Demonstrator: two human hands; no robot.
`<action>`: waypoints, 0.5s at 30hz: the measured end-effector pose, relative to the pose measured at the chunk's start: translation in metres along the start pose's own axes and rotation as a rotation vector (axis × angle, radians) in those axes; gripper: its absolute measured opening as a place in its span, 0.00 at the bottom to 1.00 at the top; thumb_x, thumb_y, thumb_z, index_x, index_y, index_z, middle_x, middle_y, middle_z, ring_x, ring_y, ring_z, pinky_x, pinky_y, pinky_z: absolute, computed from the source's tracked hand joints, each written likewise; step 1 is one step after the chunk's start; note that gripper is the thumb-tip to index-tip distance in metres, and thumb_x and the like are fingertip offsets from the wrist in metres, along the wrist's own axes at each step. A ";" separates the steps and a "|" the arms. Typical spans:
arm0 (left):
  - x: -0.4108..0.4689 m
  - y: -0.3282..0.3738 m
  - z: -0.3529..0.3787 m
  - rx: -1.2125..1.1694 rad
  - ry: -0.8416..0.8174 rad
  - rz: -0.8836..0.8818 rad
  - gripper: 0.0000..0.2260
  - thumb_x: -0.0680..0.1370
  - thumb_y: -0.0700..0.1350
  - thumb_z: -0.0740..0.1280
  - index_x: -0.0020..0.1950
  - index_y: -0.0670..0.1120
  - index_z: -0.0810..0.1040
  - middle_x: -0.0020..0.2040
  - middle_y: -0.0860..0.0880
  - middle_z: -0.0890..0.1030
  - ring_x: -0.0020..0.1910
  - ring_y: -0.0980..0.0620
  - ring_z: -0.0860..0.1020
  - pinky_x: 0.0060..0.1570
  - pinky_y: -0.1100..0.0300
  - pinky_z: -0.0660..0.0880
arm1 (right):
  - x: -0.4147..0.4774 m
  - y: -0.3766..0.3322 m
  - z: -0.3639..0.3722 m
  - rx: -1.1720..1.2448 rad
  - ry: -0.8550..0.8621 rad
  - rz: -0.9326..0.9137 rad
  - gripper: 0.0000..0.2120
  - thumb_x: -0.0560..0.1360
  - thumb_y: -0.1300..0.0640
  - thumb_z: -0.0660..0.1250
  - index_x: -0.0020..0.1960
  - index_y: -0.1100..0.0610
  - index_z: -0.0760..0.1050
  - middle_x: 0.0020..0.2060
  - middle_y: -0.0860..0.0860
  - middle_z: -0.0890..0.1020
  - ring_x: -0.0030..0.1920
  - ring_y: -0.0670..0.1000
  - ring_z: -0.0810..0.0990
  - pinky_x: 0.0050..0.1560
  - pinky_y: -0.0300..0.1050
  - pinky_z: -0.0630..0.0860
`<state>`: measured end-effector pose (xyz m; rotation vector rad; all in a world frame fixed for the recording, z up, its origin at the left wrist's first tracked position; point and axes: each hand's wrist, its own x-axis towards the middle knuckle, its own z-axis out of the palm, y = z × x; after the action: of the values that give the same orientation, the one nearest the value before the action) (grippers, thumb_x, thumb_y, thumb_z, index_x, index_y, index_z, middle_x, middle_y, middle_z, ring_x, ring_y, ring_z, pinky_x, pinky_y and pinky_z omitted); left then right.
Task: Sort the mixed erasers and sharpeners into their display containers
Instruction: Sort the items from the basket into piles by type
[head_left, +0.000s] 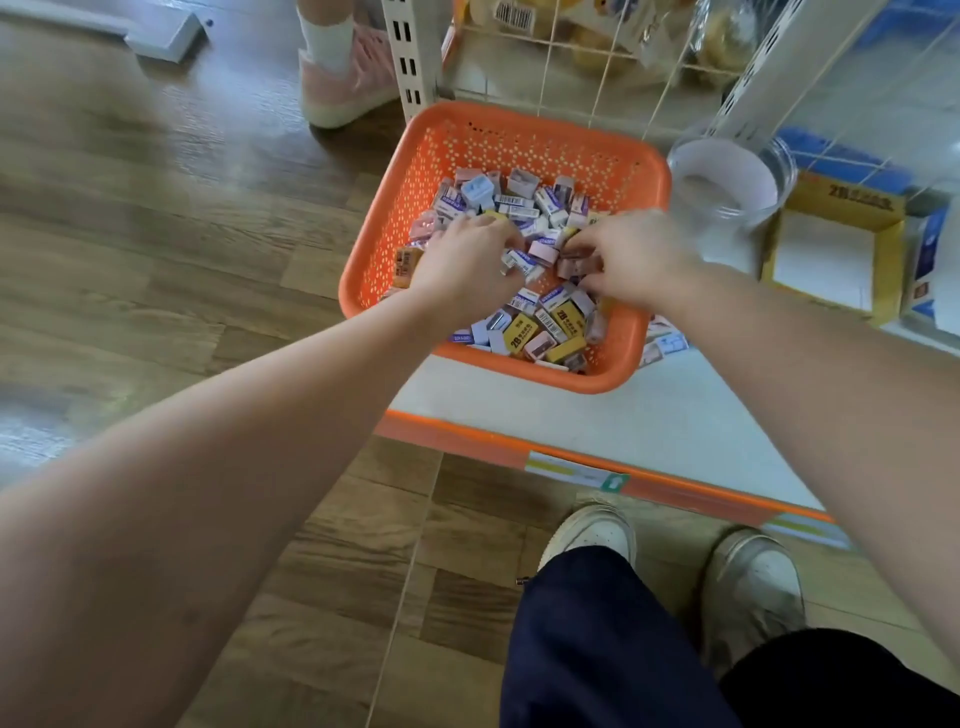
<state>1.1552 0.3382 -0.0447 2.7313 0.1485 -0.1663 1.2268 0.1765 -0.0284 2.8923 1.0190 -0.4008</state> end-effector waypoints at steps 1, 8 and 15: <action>0.006 0.005 0.004 -0.009 -0.022 0.009 0.16 0.76 0.47 0.63 0.64 0.48 0.73 0.64 0.47 0.74 0.65 0.46 0.68 0.65 0.48 0.65 | 0.001 -0.003 0.004 -0.060 0.009 -0.002 0.18 0.75 0.54 0.66 0.65 0.48 0.72 0.55 0.52 0.79 0.56 0.56 0.76 0.57 0.49 0.67; 0.030 0.021 0.026 -0.053 0.015 -0.093 0.16 0.77 0.45 0.63 0.65 0.47 0.72 0.61 0.46 0.77 0.61 0.44 0.71 0.59 0.51 0.68 | 0.004 -0.008 0.012 -0.241 0.065 0.085 0.08 0.74 0.62 0.62 0.49 0.55 0.79 0.41 0.52 0.75 0.50 0.56 0.76 0.56 0.50 0.66; 0.030 0.020 0.045 0.012 0.047 -0.162 0.17 0.76 0.46 0.65 0.64 0.48 0.68 0.58 0.45 0.78 0.65 0.43 0.64 0.60 0.50 0.62 | 0.001 -0.010 0.012 -0.199 0.102 0.063 0.13 0.75 0.56 0.62 0.60 0.53 0.74 0.55 0.54 0.77 0.57 0.57 0.73 0.57 0.50 0.65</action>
<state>1.1835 0.3046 -0.0824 2.7350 0.3836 -0.1485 1.2188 0.1831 -0.0401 2.7812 0.9195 -0.1410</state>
